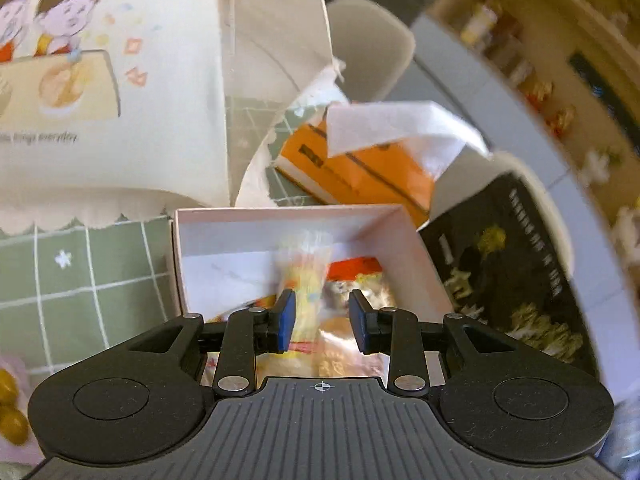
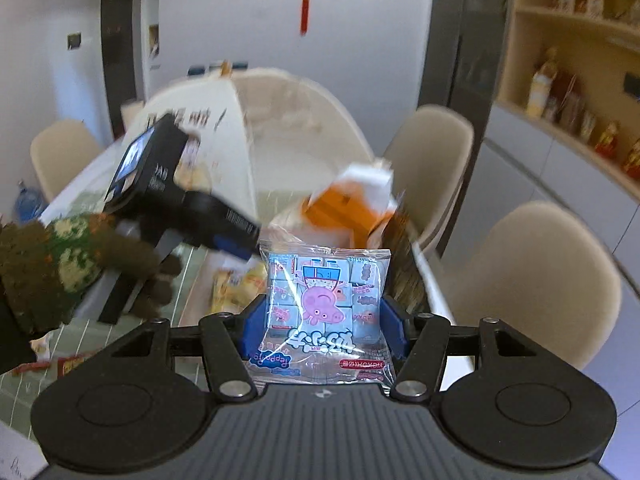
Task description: Organize snacks
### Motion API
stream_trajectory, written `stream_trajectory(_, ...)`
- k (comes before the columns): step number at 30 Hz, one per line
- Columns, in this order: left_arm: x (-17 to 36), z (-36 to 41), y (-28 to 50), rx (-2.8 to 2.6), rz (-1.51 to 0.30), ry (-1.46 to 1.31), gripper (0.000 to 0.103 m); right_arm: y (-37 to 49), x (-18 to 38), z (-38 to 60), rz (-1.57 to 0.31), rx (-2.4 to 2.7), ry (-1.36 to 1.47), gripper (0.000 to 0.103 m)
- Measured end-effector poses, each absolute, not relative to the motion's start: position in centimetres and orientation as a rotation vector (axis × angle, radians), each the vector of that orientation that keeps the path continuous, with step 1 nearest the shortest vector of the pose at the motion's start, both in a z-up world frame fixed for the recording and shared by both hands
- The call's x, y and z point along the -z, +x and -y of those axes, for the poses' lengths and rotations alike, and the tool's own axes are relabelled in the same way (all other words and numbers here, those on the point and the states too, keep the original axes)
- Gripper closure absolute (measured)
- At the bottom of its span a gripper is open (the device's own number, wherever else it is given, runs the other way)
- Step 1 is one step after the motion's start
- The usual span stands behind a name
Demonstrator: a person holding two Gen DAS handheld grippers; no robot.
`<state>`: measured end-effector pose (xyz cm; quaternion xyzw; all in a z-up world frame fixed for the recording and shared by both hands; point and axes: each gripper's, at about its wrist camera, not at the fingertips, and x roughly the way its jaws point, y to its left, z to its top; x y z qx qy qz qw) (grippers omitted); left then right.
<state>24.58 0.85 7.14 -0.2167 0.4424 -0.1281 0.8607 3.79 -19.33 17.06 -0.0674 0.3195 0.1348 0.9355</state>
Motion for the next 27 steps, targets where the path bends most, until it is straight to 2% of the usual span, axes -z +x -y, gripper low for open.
stream_trajectory(4,-9.6,-3.1,20.1,0.258,-0.842,-0.479,0.070,6.9,-14.9,18.0,-0.719,-0.308,-0.093,0.044)
stream_trajectory(8,-10.1,-5.8,12.8,0.212,-0.853,-0.510,0.070,12.5,-12.6,15.5,-0.800,-0.306,-0.021,0.044)
stream_trajectory(14,-7.7,-9.6,4.3,0.122,-0.941,-0.580,0.070,17.3,-10.6,11.4,-0.717,-0.218,-0.026,0.043)
stream_trajectory(20,-5.8,-12.4,-1.4,0.089,-0.999,-0.468,0.070,10.1,-8.1,10.8,-0.802,-0.291,-0.010,0.042)
stream_trajectory(22,-5.4,-13.2,-2.0,0.104,-0.990,-0.432,0.070,7.0,-6.7,11.0,-0.839,-0.289,-0.026,0.038)
stream_trajectory(27,-4.3,-15.5,-0.9,0.054,-0.934,-0.472,0.070,2.0,-3.1,10.7,-0.957,-0.288,-0.070,0.038)
